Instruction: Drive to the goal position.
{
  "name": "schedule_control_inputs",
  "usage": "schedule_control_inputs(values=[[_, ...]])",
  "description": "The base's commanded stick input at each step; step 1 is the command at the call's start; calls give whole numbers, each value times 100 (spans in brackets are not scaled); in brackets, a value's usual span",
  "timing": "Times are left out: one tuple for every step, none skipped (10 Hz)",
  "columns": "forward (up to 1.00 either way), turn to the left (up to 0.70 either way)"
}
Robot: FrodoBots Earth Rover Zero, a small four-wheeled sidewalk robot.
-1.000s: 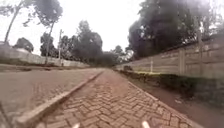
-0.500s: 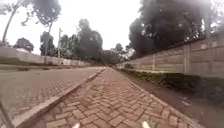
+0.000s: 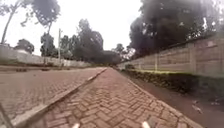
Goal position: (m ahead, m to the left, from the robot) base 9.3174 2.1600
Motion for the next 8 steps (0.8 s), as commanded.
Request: schedule_control_inputs(values=[[70, 10], [70, 11], [70, 11], [70, 11], [70, 14], [70, 17], [70, 11], [70, 15]])
